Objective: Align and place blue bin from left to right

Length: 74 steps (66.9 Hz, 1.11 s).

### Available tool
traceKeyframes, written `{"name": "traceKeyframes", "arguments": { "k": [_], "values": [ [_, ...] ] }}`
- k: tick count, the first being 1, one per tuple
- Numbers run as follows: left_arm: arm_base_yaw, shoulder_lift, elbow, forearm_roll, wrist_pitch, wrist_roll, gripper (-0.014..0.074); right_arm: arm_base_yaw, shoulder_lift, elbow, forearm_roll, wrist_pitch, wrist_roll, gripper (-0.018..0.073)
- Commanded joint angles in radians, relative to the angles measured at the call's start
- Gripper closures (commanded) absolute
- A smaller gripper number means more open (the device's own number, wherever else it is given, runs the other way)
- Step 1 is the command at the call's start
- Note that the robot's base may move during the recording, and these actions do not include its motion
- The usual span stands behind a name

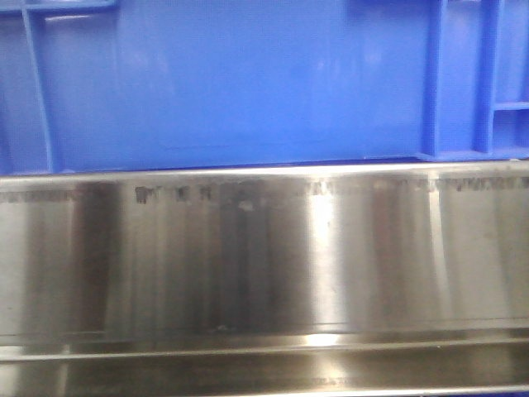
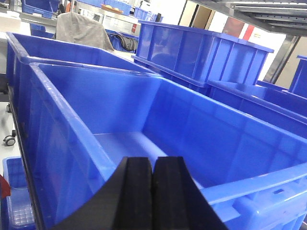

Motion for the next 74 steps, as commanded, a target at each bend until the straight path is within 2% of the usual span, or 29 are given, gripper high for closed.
{"name": "traceKeyframes", "arguments": {
  "k": [1, 9, 16, 22, 29, 37, 47, 57, 66, 74],
  "values": [
    [-0.007, -0.006, 0.0, -0.001, -0.027, -0.004, 0.0707, -0.009, -0.015, 0.011, -0.013, -0.025, -0.013, 0.0629],
    [-0.007, -0.006, 0.0, -0.001, -0.027, -0.004, 0.0707, -0.097, -0.017, 0.043, 0.028, -0.038, -0.179, 0.0629],
    [-0.007, -0.006, 0.0, -0.001, -0.027, -0.004, 0.0707, -0.223, -0.034, 0.11, 0.169, -0.102, -0.386, 0.0629],
    [-0.007, -0.006, 0.0, -0.001, -0.027, -0.004, 0.0707, -0.34, -0.059, 0.212, 0.304, -0.275, -0.509, 0.0629],
    [-0.007, -0.006, 0.0, -0.001, -0.027, -0.004, 0.0707, -0.444, -0.092, 0.321, 0.362, -0.428, -0.518, 0.0629],
    [-0.007, -0.006, 0.0, -0.001, -0.027, -0.004, 0.0707, -0.51, -0.135, 0.421, 0.414, -0.487, -0.518, 0.0629],
    [-0.007, -0.006, 0.0, -0.001, -0.027, -0.004, 0.0707, -0.55, -0.208, 0.521, 0.473, -0.477, -0.518, 0.0629],
    [-0.007, -0.006, 0.0, -0.001, -0.027, -0.004, 0.0707, -0.555, -0.253, 0.576, 0.473, -0.475, -0.518, 0.0629],
    [-0.007, -0.006, 0.0, -0.001, -0.027, -0.004, 0.0707, -0.601, -0.278, 0.619, 0.473, -0.477, -0.518, 0.0629],
    [-0.007, -0.006, 0.0, -0.001, -0.027, -0.004, 0.0707, -0.609, -0.317, 0.658, 0.473, -0.479, -0.518, 0.0629]
  ]
}}
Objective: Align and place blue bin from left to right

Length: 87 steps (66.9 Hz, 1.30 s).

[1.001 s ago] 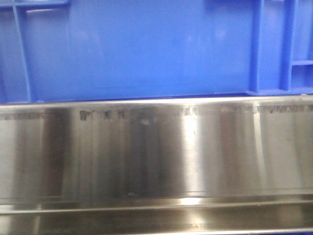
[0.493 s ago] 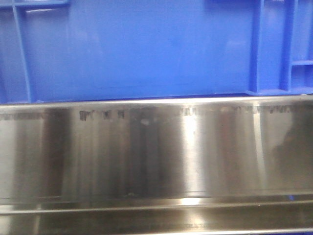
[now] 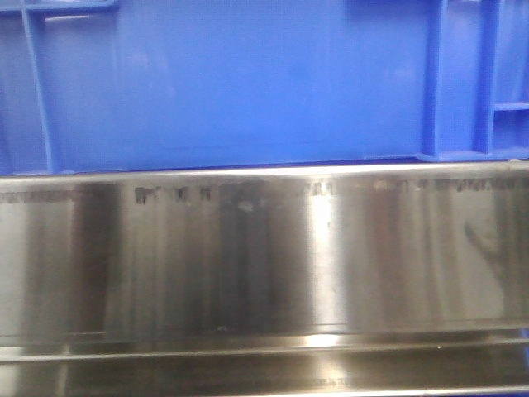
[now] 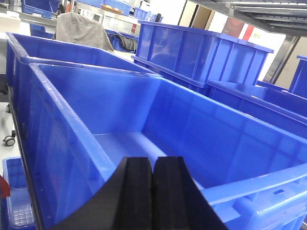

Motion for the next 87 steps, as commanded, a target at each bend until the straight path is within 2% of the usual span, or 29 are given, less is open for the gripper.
{"name": "traceKeyframes", "arguments": {
  "k": [1, 50, 87],
  "values": [
    [-0.007, -0.006, 0.0, -0.001, -0.027, -0.004, 0.0707, -0.007, -0.033, 0.028, 0.004, -0.026, -0.01, 0.0629],
    [-0.007, -0.006, 0.0, -0.001, -0.025, -0.004, 0.0707, -0.005, -0.061, 0.042, 0.004, 0.035, -0.01, 0.0629],
    [-0.007, -0.006, 0.0, -0.001, -0.025, -0.004, 0.0707, -0.005, -0.061, 0.042, 0.004, 0.027, -0.01, 0.0629]
  ]
}}
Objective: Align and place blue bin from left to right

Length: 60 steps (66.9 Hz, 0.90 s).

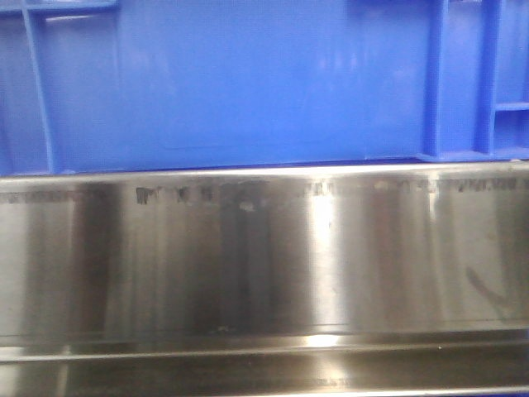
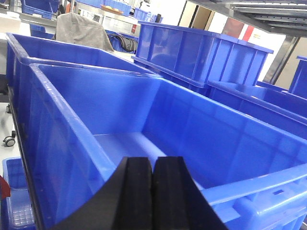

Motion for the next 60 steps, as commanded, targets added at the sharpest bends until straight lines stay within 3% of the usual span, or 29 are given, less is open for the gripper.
{"name": "traceKeyframes", "arguments": {
  "k": [1, 36, 41, 52, 56, 60],
  "values": [
    [-0.007, -0.006, 0.0, -0.001, -0.023, -0.004, 0.0707, -0.003, -0.003, 0.0, 0.004, -0.016, -0.01, 0.0629],
    [0.007, -0.015, 0.0, 0.017, 0.003, 0.007, 0.0707, -0.003, -0.003, 0.0, 0.004, -0.016, -0.01, 0.0629],
    [0.043, -0.041, 0.004, 0.007, 0.015, 0.114, 0.0707, -0.003, -0.003, 0.0, 0.004, -0.016, -0.01, 0.0629],
    [0.176, -0.134, 0.044, -0.207, 0.034, 0.536, 0.0707, -0.003, -0.003, 0.0, 0.004, -0.016, -0.01, 0.0629],
    [0.235, -0.177, 0.069, -0.263, 0.034, 0.632, 0.0707, -0.003, -0.003, 0.0, 0.004, -0.016, -0.01, 0.0629],
    [0.283, -0.218, 0.1, -0.323, 0.032, 0.663, 0.0707, -0.003, -0.003, 0.0, 0.004, -0.016, -0.01, 0.0629]
  ]
}}
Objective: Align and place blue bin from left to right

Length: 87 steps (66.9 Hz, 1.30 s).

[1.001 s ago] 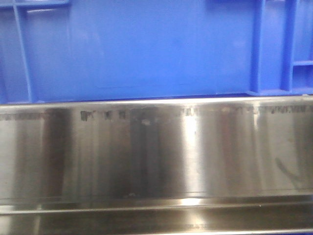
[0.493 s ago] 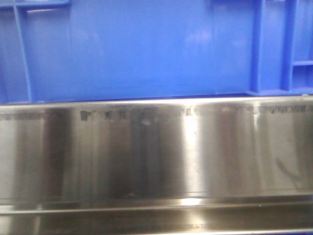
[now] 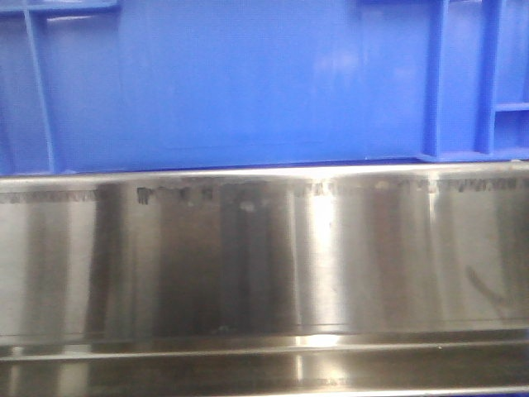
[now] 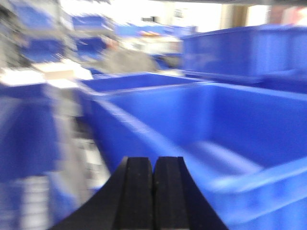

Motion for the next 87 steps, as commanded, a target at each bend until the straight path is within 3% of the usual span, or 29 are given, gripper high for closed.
{"name": "traceKeyframes", "arguments": {
  "k": [1, 7, 29, 45, 57, 78, 87],
  "values": [
    [0.079, -0.066, 0.043, -0.101, -0.007, 0.109, 0.0707, -0.003, -0.003, 0.0, 0.004, -0.016, -0.01, 0.0629],
    [0.136, -0.124, 0.081, -0.129, -0.009, 0.109, 0.0707, -0.003, -0.003, 0.0, 0.004, -0.016, -0.01, 0.0629],
    [0.257, -0.366, 0.157, -0.111, 0.043, 0.109, 0.0707, -0.003, -0.003, 0.0, 0.004, -0.016, -0.01, 0.0629],
    [0.332, -0.368, 0.267, -0.12, 0.066, 0.109, 0.0707, -0.003, -0.003, 0.0, 0.004, -0.016, -0.01, 0.0629],
    [0.365, -0.368, 0.365, -0.118, -0.034, 0.109, 0.0707, -0.003, -0.003, 0.0, 0.004, -0.016, -0.01, 0.0629],
    [0.365, -0.368, 0.529, -0.121, -0.28, 0.109, 0.0707, -0.003, -0.003, 0.0, 0.004, -0.016, -0.01, 0.0629],
    [0.365, -0.368, 0.529, -0.123, -0.243, 0.109, 0.0707, -0.003, -0.003, 0.0, 0.004, -0.016, -0.01, 0.0629]
  ]
}}
